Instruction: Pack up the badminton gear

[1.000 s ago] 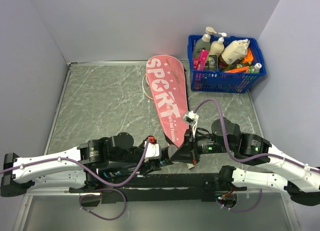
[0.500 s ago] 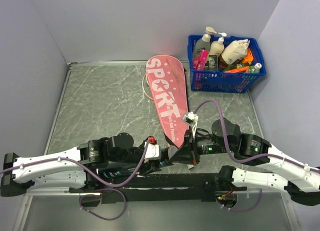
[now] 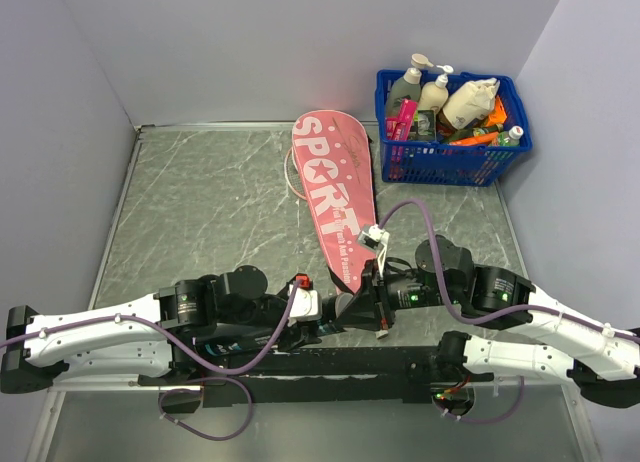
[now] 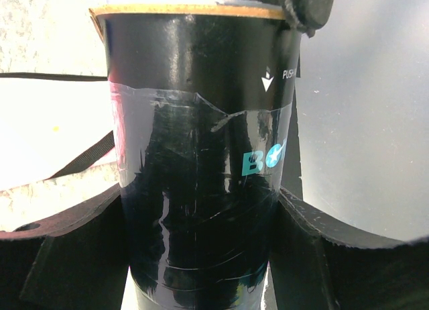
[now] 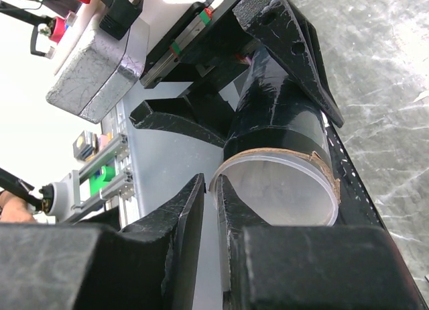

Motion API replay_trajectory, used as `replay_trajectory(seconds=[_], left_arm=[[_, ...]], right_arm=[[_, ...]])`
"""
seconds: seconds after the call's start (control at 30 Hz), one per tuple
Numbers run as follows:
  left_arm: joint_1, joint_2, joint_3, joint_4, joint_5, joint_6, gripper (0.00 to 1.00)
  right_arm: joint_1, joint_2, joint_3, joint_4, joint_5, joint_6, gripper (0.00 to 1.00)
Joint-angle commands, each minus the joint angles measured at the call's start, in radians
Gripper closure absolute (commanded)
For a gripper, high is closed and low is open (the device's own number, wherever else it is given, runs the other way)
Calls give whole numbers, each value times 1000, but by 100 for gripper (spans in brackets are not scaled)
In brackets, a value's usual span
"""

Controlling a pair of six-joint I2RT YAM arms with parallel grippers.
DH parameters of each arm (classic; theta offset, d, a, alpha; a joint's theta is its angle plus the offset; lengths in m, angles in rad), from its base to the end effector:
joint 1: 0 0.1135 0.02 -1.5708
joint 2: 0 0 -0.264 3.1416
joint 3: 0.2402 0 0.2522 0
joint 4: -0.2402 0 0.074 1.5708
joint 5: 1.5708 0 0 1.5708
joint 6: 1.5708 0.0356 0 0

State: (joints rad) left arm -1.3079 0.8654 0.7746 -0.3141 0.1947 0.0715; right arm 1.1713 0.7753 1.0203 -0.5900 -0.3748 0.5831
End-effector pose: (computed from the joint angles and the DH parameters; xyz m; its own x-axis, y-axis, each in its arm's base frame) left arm 0.0449 -0.1933 0.3091 -0.0311 0.3854 -0.9222 0.9984 0.0559 -0.0104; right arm 0.0484 0.1482 0.3797 -0.6556 -0.2355 -0.7174 -0.7551 0.2088 0.6215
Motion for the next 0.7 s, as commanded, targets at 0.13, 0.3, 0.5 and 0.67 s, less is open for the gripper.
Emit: replay_trajectory(seconds=[0.13, 0.3, 0.5, 0.67], left_arm=[[1, -8, 32, 66, -18, -33, 99], [1, -11, 32, 67, -15, -33, 99], [1, -14, 32, 70, -11, -35, 99], [1, -22, 31, 73, -6, -35, 99]], right_arm=[[25, 19, -6, 128, -42, 24, 71], [28, 18, -11, 144, -26, 29, 66], [27, 16, -11, 163, 13, 29, 60], [25, 2, -26, 180, 53, 40, 56]])
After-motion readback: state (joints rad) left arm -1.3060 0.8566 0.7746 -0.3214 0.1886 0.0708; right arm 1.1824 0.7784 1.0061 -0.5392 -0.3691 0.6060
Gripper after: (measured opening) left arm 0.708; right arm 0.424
